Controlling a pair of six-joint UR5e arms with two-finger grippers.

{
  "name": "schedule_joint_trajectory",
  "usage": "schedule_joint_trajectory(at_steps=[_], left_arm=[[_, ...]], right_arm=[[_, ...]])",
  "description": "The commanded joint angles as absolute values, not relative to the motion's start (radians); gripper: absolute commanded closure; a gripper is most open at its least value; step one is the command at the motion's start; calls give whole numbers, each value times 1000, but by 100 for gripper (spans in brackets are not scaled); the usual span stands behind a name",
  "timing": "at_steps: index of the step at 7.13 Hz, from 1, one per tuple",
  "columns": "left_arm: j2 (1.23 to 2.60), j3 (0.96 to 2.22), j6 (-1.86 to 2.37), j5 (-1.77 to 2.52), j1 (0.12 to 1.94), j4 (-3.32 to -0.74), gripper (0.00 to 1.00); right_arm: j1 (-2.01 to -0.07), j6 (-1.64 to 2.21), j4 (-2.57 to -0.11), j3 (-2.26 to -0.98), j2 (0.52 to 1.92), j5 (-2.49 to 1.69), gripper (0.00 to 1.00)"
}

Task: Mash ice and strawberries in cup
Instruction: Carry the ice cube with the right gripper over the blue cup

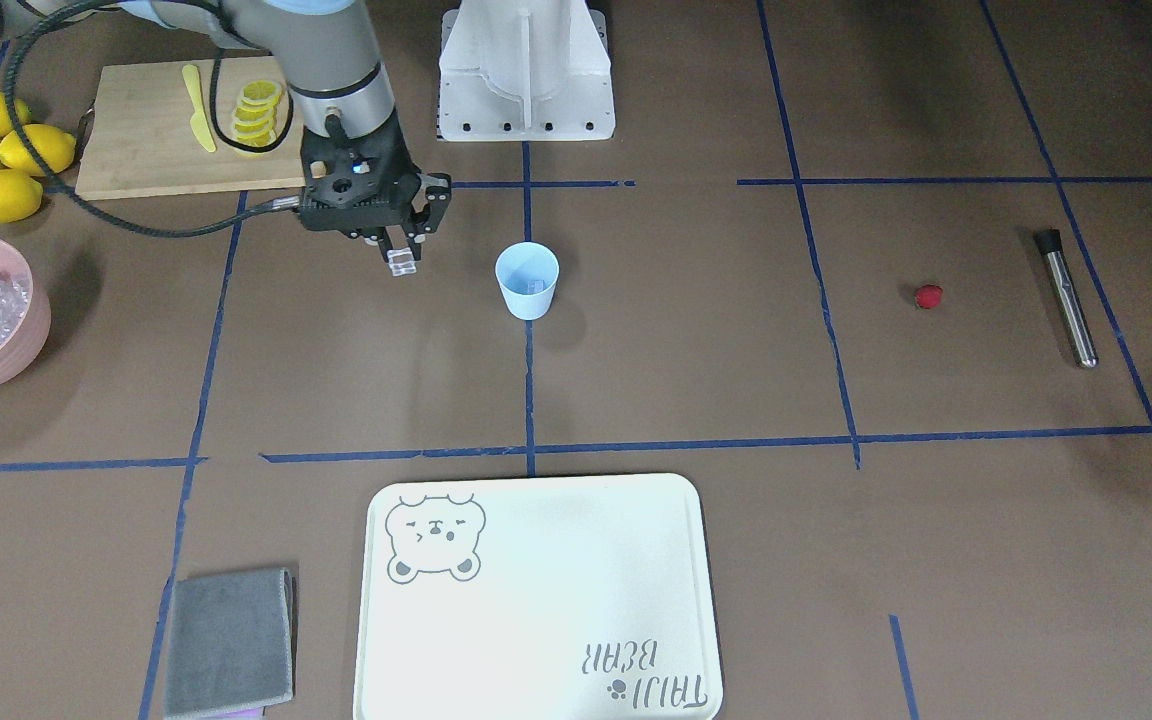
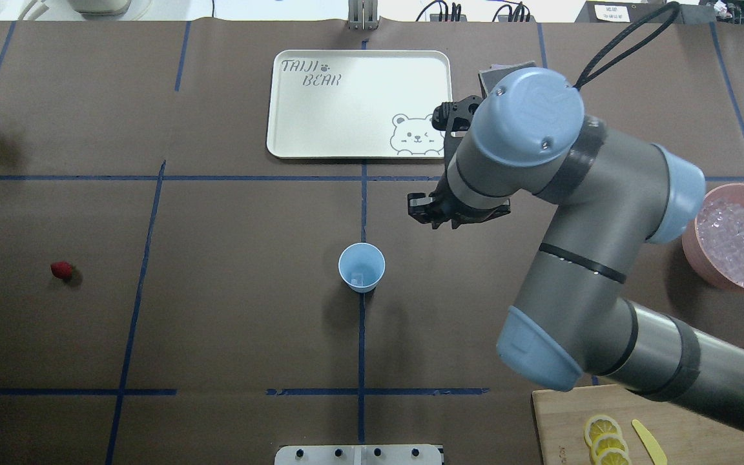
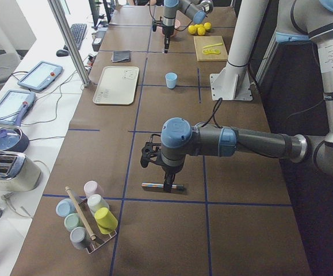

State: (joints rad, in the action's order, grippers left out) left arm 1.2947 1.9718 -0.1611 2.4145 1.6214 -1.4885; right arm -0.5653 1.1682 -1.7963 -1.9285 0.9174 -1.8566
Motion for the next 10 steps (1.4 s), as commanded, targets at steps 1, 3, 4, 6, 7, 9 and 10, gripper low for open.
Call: schedule_joint_trajectory(at_steps=[1,3,4,6,7,9,10], left_arm=[[1284,1970,-161,2414,1621,-1489,0],[1282,1970,-161,2414,1621,-1489,0],[1282,1970,-161,2414,1621,-1489,0],[1282,1968,-161,2414,1621,-1489,0],[1282,1967,-161,2414,1621,-1489,0],[1282,1965,-161,2414,1621,-1489,0],[1282,1965,-161,2414,1621,-1489,0]], right_arm=[[-459,1262,-1805,-1852,833,-1757,95],[-425,1288,-1802,-1798,796,-1721,94],[-417,1323,-1796,-1745,751,-1721,94],[-402,1339,-1798,-1695,713,-1720,93],[-391,1338,-1798,-1692,718,-1709,90],[-391,1332,-1798,-1703,724,-1706,1],[-391,1331,-1798,-1703,721,-1706,1]])
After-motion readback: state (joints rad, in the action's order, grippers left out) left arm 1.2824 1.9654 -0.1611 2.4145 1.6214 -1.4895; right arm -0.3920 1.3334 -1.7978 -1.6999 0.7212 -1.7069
